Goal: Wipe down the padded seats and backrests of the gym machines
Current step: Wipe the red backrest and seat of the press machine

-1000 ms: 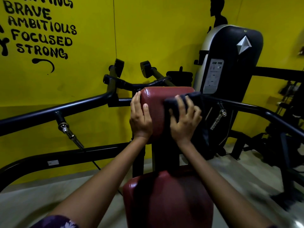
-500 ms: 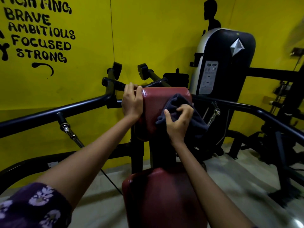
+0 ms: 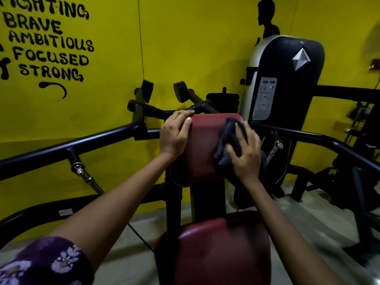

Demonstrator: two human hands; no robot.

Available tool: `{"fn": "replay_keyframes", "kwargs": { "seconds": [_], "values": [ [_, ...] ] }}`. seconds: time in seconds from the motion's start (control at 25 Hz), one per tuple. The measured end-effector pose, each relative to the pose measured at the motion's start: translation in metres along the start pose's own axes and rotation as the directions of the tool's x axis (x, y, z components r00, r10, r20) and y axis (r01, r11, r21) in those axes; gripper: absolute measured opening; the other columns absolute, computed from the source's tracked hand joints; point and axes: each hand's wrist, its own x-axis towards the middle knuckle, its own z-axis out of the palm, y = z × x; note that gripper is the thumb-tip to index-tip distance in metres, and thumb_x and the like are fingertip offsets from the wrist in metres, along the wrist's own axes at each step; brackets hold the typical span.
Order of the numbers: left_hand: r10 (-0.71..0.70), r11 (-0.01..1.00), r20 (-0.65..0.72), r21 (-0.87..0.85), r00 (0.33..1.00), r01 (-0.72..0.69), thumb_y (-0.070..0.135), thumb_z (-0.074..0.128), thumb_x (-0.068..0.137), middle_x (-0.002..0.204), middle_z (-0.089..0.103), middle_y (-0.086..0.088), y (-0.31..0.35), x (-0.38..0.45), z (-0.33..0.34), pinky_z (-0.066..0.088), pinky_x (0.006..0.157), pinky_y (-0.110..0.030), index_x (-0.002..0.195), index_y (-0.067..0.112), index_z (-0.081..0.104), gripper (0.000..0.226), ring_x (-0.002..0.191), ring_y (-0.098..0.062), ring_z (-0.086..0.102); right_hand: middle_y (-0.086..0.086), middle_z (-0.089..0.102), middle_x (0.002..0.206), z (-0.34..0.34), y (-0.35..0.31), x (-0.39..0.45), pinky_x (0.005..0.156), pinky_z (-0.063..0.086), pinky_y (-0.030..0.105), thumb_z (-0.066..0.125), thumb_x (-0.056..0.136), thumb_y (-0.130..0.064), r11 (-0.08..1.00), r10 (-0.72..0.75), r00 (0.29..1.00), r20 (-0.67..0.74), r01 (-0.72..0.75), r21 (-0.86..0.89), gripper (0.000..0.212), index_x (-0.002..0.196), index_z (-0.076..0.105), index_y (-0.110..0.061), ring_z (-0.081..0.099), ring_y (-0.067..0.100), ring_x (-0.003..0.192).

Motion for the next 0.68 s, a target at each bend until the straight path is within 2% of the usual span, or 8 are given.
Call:
{"fn": "replay_keyframes", "kwargs": {
  "seconds": [0.08, 0.16, 0.24, 0.36, 0.44, 0.56, 0.6, 0.68],
  "values": [
    [-0.02, 0.998, -0.011, -0.067, 1.0, 0.019, 0.033, 0.039, 0.092, 0.111, 0.066, -0.002, -0.001, 0.0, 0.0, 0.041, 0.084, -0.016, 0.111, 0.01, 0.068, 0.041, 0.103, -0.009, 0.058, 0.008, 0.041, 0.147, 0.008, -0.021, 0.009, 0.1, 0.035, 0.056, 0.043, 0.085, -0.053, 0.987, 0.15, 0.985, -0.082, -0.154, -0.051, 0.061, 0.139, 0.047, -0.024, 0.038, 0.036, 0.127],
    [-0.053, 0.99, -0.027, -0.131, 0.998, 0.049, 0.024, 0.043, 0.093, 0.112, 0.066, -0.007, -0.001, 0.001, -0.002, 0.04, 0.086, -0.012, 0.111, 0.006, 0.067, 0.036, 0.103, -0.007, 0.056, 0.006, 0.042, 0.146, 0.02, -0.052, -0.001, 0.097, 0.029, 0.05, 0.042, 0.082, -0.061, 0.966, 0.108, 0.989, -0.106, -0.129, -0.225, 0.064, 0.138, 0.047, -0.03, 0.037, 0.034, 0.125],
    [-0.078, 0.986, -0.03, -0.151, 0.996, 0.073, 0.019, 0.044, 0.092, 0.112, 0.066, -0.009, 0.0, 0.001, -0.003, 0.04, 0.086, -0.011, 0.11, 0.004, 0.067, 0.033, 0.102, -0.007, 0.056, 0.004, 0.04, 0.146, 0.024, -0.059, -0.021, 0.093, 0.025, 0.045, 0.041, 0.081, -0.061, 0.953, -0.12, 0.993, -0.017, 0.11, -0.282, 0.063, 0.138, 0.044, -0.033, 0.037, 0.029, 0.122],
    [-0.081, 0.99, -0.029, -0.12, 0.996, 0.077, 0.018, 0.044, 0.093, 0.11, 0.067, -0.008, 0.002, -0.002, -0.002, 0.041, 0.086, -0.012, 0.109, 0.005, 0.067, 0.032, 0.103, -0.012, 0.059, 0.004, 0.033, 0.142, 0.01, -0.015, -0.039, 0.089, 0.025, 0.041, 0.035, 0.084, -0.06, 0.842, -0.473, 0.872, 0.127, 0.489, -0.228, 0.062, 0.142, 0.029, -0.04, 0.039, 0.026, 0.115],
    [-0.076, 0.991, -0.037, -0.112, 0.996, 0.072, 0.017, 0.044, 0.093, 0.109, 0.067, -0.007, 0.004, -0.003, -0.002, 0.041, 0.085, -0.012, 0.108, 0.005, 0.068, 0.031, 0.103, -0.013, 0.059, 0.007, 0.033, 0.138, 0.005, 0.008, -0.033, 0.087, 0.028, 0.041, 0.039, 0.084, -0.054, 0.891, -0.391, 0.918, 0.064, 0.395, -0.222, 0.059, 0.141, 0.032, -0.039, 0.039, 0.026, 0.114],
    [-0.078, 0.992, -0.033, -0.103, 0.996, 0.075, 0.017, 0.044, 0.093, 0.11, 0.067, -0.007, 0.003, -0.001, -0.004, 0.041, 0.086, -0.014, 0.108, 0.006, 0.068, 0.03, 0.103, -0.014, 0.059, 0.008, 0.04, 0.131, 0.015, -0.017, -0.013, 0.087, 0.032, 0.041, 0.048, 0.083, -0.046, 0.982, -0.009, 0.989, -0.147, -0.019, -0.189, 0.054, 0.133, 0.051, -0.027, 0.038, 0.028, 0.111],
    [-0.083, 0.991, -0.03, -0.105, 0.996, 0.079, 0.017, 0.044, 0.093, 0.11, 0.067, -0.007, 0.002, -0.002, -0.004, 0.042, 0.086, -0.016, 0.108, 0.006, 0.068, 0.031, 0.104, -0.015, 0.06, 0.009, 0.042, 0.13, 0.021, -0.034, -0.012, 0.086, 0.031, 0.041, 0.048, 0.083, -0.047, 0.978, -0.002, 0.985, -0.171, -0.034, -0.206, 0.054, 0.133, 0.052, -0.026, 0.039, 0.028, 0.11],
    [-0.085, 0.99, -0.022, -0.111, 0.996, 0.082, 0.018, 0.043, 0.093, 0.11, 0.067, -0.008, 0.001, -0.002, -0.004, 0.043, 0.087, -0.019, 0.108, 0.005, 0.068, 0.032, 0.104, -0.016, 0.06, 0.007, 0.041, 0.133, 0.031, -0.055, -0.023, 0.086, 0.028, 0.04, 0.044, 0.082, -0.052, 0.957, -0.163, 0.981, -0.108, 0.13, -0.26, 0.058, 0.135, 0.047, -0.029, 0.039, 0.028, 0.11]
  ]
}}
